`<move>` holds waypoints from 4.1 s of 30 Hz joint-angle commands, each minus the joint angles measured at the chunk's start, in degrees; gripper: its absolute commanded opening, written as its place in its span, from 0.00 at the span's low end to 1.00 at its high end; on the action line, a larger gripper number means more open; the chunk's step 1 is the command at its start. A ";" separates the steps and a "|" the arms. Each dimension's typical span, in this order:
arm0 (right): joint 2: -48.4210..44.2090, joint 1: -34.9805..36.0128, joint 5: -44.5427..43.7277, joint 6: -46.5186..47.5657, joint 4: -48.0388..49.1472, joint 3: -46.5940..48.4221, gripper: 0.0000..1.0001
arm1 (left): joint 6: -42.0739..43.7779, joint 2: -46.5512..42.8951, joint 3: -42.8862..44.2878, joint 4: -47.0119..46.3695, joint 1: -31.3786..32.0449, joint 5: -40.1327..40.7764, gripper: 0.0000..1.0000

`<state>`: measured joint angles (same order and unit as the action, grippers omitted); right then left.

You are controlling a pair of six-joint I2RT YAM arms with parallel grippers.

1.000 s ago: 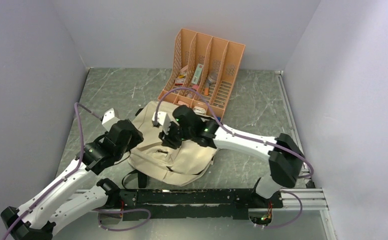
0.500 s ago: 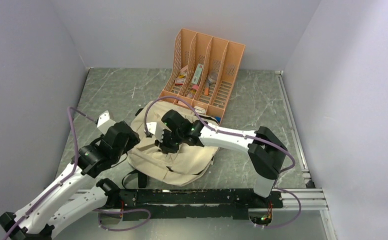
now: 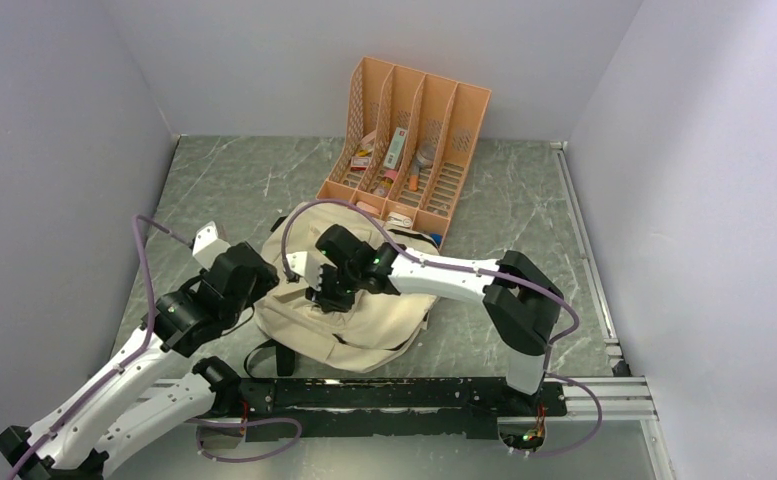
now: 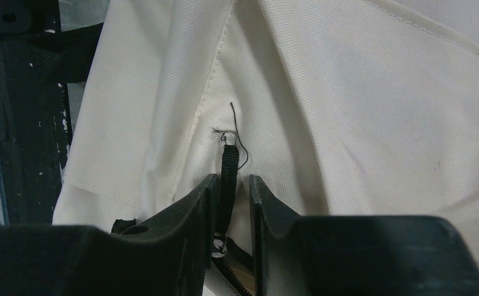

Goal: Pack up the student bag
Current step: Zip the student bag at the center of the board.

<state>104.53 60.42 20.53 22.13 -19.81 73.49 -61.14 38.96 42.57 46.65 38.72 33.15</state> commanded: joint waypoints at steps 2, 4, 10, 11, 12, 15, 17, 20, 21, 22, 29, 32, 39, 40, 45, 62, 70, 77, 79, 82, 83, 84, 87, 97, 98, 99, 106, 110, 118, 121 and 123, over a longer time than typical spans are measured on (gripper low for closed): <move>1.73 1.05 -0.92 1.44 -2.50 0.71 0.30 | -1.03 -1.42 0.02 1.25 -0.24 1.93 0.59; 2.11 1.17 -1.82 1.26 -2.31 0.41 0.30 | -1.17 -1.64 -0.03 1.32 -0.24 1.92 0.59; 2.37 1.19 -4.90 0.09 0.54 -0.35 0.20 | -1.26 -1.61 -0.03 1.69 -0.27 2.04 0.59; 2.18 1.20 -5.09 -0.15 0.95 -0.44 0.18 | -1.26 -1.68 -0.03 1.69 -0.23 2.01 0.59; 1.96 1.26 -5.15 -0.33 1.34 -0.50 0.15 | -1.26 -1.65 -0.10 1.69 -0.22 1.98 0.59; -0.01 1.17 -5.30 -1.66 3.04 -1.08 0.10 | -1.26 -1.85 -0.20 1.82 -0.23 1.93 0.58; -1.98 1.14 -5.26 -2.71 4.43 -1.77 0.06 | -1.32 -2.00 -0.37 1.80 -0.23 1.86 0.58; -5.03 0.75 -5.32 -4.84 6.89 -3.15 0.00 | -1.20 -2.11 -0.70 1.30 -0.27 1.56 0.58; -5.70 0.52 -5.21 -5.61 7.41 -3.44 0.00 | -1.02 -2.13 -0.79 0.99 -0.25 1.43 0.58; -6.33 0.25 -5.13 -6.37 7.84 -3.59 0.00 | -0.83 -2.03 -0.82 0.64 -0.23 1.16 0.58; -9.35 -2.68 -6.89 -15.11 12.48 -5.54 0.00 | 6.70 -2.29 -2.11 -5.83 -0.22 -3.21 0.59; -10.93 -5.09 -8.62 -21.27 16.11 -7.39 0.00 | 13.44 -3.21 -3.46 -11.08 -0.25 -8.23 0.58; -12.01 -11.88 -4.19 -35.81 20.25 -8.47 0.00 | 28.32 -5.64 -10.88 -31.37 -0.22 -28.44 0.56; -11.97 -12.62 -3.33 -36.96 20.91 -8.31 0.00 | 29.02 -5.04 -11.54 -32.80 -0.23 -30.94 0.57; -10.98 -14.78 0.35 -41.69 21.09 -7.78 0.00 | 31.61 -0.67 -13.70 -38.34 -0.14 -40.58 0.58; -10.80 -16.04 4.91 -43.26 19.99 -7.54 0.00 | 40.26 13.38 -8.16 -39.16 2.22 -40.26 0.59; -9.72 -15.96 6.25 -44.38 19.99 -6.76 0.00 | 39.46 14.26 -8.98 -38.04 6.69 -38.39 0.56; -9.25 -15.95 9.30 -44.05 16.77 -6.08 0.00 | 39.26 15.54 -8.97 -33.74 9.61 -34.56 0.45; -9.24 -15.85 10.44 -43.93 16.04 -6.05 0.00 | 39.41 15.85 -9.06 -32.36 9.94 -33.94 0.39; -9.17 -15.45 11.96 -43.60 15.08 -6.25 0.00 | 39.35 15.75 -9.76 -30.91 10.42 -33.24 0.31; -9.17 -15.28 12.25 -43.36 14.70 -6.38 0.00 | 39.24 15.45 -10.15 -30.80 10.61 -33.24 0.27; -9.19 -15.11 12.29 -43.32 14.42 -6.49 0.00 | 38.95 15.26 -10.40 -30.69 10.62 -33.23 0.23; -10.08 -14.98 10.18 -43.48 14.77 -7.62 0.00 | 37.73 14.50 -11.26 -30.66 10.76 -33.59 0.09; -12.00 -14.99 -5.59 -40.53 15.63 -10.98 0.00 | 31.60 10.05 -15.23 -29.83 13.79 -34.50 0.05; -11.91 -15.03 -6.97 -40.12 15.97 -11.00 0.00 | 31.10 9.87 -15.39 -29.62 14.36 -34.28 0.05; -11.68 -15.07 -8.51 -39.67 16.17 -10.94 0.00 | 30.72 9.79 -15.41 -29.34 14.95 -33.99 0.05; -9.69 -15.71 -18.19 -36.00 16.57 -7.89 0.00 | 29.88 9.83 -14.97 -27.76 17.75 -33.23 0.05; -8.28 -16.65 -21.54 -33.83 16.07 -5.86 0.00 | 29.53 9.82 -14.92 -27.49 18.14 -31.25 0.05; -6.64 -19.88 -25.46 -31.01 17.06 -3.90 0.00 | 28.43 8.53 -14.98 -25.82 18.41 -29.90 0.05; -6.38 -21.56 -25.98 -30.51 19.18 -4.12 0.00 | 27.59 7.96 -14.99 -25.37 18.46 -29.45 0.05; -6.05 -22.72 -26.14 -30.16 21.18 -4.23 0.00 | 26.80 7.69 -14.97 -25.09 18.41 -29.01 0.05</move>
<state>97.76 40.80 -0.10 -10.66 -6.24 67.18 -31.35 47.79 28.10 16.25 55.61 7.64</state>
